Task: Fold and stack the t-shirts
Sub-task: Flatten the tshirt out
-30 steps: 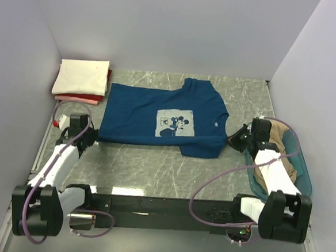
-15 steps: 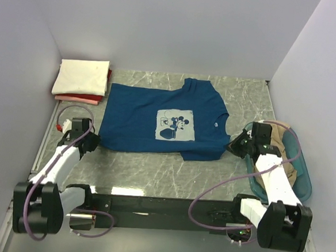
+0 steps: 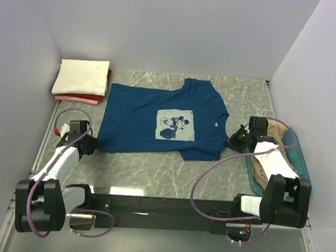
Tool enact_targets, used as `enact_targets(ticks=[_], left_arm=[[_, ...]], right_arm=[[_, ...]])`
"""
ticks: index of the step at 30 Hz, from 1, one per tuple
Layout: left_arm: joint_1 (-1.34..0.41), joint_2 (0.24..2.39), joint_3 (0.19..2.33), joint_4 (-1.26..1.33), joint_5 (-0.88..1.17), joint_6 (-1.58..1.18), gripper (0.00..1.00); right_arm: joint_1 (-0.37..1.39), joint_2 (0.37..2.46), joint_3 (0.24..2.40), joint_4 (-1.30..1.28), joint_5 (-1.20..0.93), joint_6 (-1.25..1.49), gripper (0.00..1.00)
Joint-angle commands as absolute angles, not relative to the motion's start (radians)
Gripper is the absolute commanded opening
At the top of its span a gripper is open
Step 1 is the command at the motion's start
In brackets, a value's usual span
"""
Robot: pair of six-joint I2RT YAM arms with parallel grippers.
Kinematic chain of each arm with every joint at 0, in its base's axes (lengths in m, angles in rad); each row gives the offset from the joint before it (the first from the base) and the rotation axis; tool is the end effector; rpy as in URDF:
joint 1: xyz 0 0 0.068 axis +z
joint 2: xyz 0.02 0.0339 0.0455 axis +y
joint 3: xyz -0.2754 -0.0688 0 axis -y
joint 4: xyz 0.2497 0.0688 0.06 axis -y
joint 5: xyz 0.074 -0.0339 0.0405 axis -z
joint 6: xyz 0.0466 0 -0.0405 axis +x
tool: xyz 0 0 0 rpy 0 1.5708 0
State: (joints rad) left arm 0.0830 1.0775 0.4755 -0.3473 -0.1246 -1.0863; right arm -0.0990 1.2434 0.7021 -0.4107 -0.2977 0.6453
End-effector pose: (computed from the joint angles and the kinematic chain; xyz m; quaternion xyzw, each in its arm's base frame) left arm 0.1982 0.0223 0.1664 -0.5403 0.7819 -0.0948 0.2961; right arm 0.2453 -0.0106 0.2005 0.3005 0.8939 0.2173 0.2518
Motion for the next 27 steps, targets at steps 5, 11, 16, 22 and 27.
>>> enact_targets(ticks=[5,11,16,22,27], left_arm=[[0.103,1.134,0.564,-0.344,-0.124,-1.06,0.2],[0.104,1.221,0.63,-0.331,-0.112,-1.068,0.01],[0.103,1.317,0.698,-0.325,-0.114,-1.06,0.01],[0.104,1.385,0.747,-0.29,-0.066,-1.06,0.3],[0.106,1.404,0.795,-0.308,-0.074,-1.04,0.53]], right_arm=[[-0.101,1.298,0.781,-0.354,-0.284,0.643,0.0],[-0.1,1.328,0.799,-0.327,-0.282,0.66,0.0],[-0.1,1.37,0.799,-0.308,-0.279,0.667,0.0],[-0.101,1.396,0.787,-0.284,-0.249,0.672,0.0],[-0.101,1.419,0.778,-0.273,-0.25,0.67,0.0]])
